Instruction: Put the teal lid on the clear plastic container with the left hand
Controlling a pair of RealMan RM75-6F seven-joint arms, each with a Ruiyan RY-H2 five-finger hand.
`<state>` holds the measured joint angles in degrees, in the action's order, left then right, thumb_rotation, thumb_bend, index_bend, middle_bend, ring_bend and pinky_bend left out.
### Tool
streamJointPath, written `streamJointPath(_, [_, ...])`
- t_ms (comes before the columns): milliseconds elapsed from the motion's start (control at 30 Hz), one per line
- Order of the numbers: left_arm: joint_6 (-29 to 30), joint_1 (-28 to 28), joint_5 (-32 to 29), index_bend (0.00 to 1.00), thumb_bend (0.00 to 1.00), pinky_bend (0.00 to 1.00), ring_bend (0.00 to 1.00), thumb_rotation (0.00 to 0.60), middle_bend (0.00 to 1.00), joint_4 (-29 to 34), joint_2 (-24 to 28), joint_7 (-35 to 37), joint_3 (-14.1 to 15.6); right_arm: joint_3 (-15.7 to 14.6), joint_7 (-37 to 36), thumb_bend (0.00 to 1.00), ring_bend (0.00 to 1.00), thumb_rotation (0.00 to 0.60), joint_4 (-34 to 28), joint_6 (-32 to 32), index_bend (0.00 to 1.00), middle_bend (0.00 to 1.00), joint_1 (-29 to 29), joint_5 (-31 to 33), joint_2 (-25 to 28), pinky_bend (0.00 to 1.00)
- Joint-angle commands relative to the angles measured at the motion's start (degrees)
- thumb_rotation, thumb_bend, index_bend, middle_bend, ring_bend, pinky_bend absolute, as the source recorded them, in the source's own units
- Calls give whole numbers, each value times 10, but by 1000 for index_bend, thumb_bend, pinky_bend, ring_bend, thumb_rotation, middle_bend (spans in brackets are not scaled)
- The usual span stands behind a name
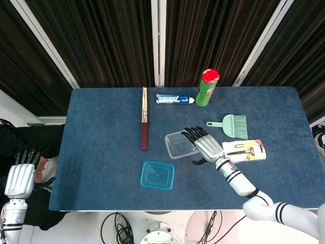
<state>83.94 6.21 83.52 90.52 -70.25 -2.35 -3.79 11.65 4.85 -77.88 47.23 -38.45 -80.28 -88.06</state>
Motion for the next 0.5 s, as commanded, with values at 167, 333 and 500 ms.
streamJointPath(167, [-8,5,-2,158,30,0,0,600,83,-5,1,12,-2,38,43,26,0,600,85,-66,0,0,-84,62,-78,0])
streamJointPath(333, [-13,7,-6,158,30,0,0,600,83,-11,1,17,-2,55,57,26,0,600,137,-94,0,0,-126,99,-118,0])
streamJointPath(500, [-15,8,-9,158,31,0,0,600,83,-14,4,20,-4,66,62,26,0,600,181,-112,0,0,-159,128,-145,0])
